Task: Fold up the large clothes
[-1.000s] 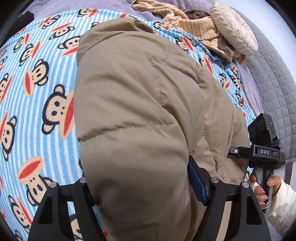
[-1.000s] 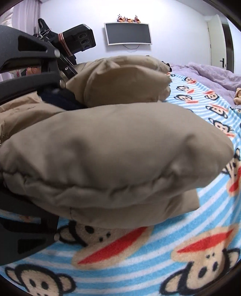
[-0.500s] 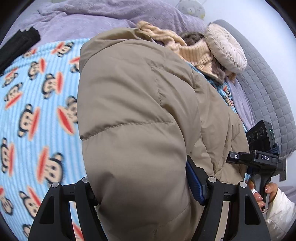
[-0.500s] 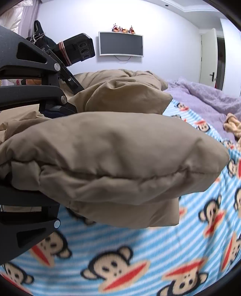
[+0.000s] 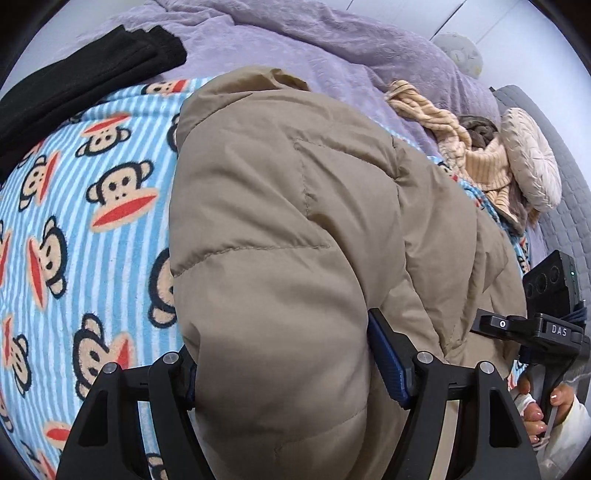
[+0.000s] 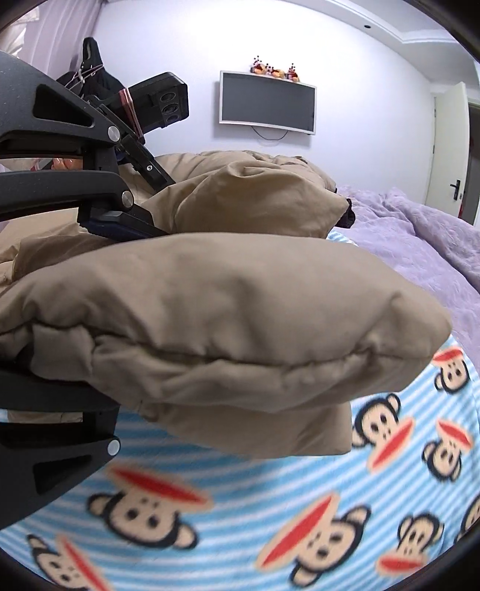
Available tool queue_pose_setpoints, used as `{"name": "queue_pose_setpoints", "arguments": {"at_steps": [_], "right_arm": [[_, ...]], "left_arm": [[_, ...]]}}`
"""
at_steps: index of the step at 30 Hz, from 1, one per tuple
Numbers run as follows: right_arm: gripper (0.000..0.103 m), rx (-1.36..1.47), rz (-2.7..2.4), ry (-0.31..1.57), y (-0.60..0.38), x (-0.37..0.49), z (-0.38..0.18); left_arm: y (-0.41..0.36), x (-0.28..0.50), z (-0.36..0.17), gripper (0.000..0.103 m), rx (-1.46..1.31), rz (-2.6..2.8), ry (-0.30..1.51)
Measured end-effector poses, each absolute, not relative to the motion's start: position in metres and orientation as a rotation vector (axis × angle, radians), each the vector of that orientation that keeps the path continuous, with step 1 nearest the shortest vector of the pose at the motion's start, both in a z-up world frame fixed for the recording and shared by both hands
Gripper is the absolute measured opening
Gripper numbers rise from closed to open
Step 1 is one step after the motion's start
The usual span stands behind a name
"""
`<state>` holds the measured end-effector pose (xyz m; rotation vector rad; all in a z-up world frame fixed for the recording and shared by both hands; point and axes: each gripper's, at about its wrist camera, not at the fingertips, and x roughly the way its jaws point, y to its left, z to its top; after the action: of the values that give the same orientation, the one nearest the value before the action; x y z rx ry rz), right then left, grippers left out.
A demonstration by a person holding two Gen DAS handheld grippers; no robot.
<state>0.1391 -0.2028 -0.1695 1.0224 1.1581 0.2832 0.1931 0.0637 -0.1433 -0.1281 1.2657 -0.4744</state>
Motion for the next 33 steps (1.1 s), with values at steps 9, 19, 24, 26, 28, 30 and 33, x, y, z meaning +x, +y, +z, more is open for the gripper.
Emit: {"name": "queue_pose_setpoints", "arguments": {"at_steps": [9,19,24,26,28,30,33], "right_arm": [[0.050,1.016,0.196,1.219,-0.213,0.156,-0.209],[0.068,0.839,0.044,1.282,-0.225,0.144,-0.189],[0.069,0.755,-0.039,1.246,-0.233,0.132,-0.151],[0.069,0.745,-0.065,1.214,-0.237,0.120,-0.139],[0.068,0.739,-0.081,1.174,-0.244,0.101,-0.120],[0.054,0.737,-0.083,1.144,-0.248,0.088,-0.109],[0.048,0.720,-0.072,1.117,-0.242,0.080,-0.095]], "left_arm": [[0.063,0.193,-0.174,0.099,-0.104,-0.440,1.246],[0.055,0.189,-0.168,0.101,-0.063,-0.400,1.233],[0.050,0.187,-0.163,0.101,-0.022,-0.365,1.226],[0.048,0.185,-0.157,0.101,0.011,-0.333,1.222],[0.044,0.182,-0.149,0.101,0.055,-0.299,1.208],[0.043,0.178,-0.141,0.101,0.095,-0.274,1.190],[0.047,0.172,-0.127,0.100,0.126,-0.258,1.162]]}}
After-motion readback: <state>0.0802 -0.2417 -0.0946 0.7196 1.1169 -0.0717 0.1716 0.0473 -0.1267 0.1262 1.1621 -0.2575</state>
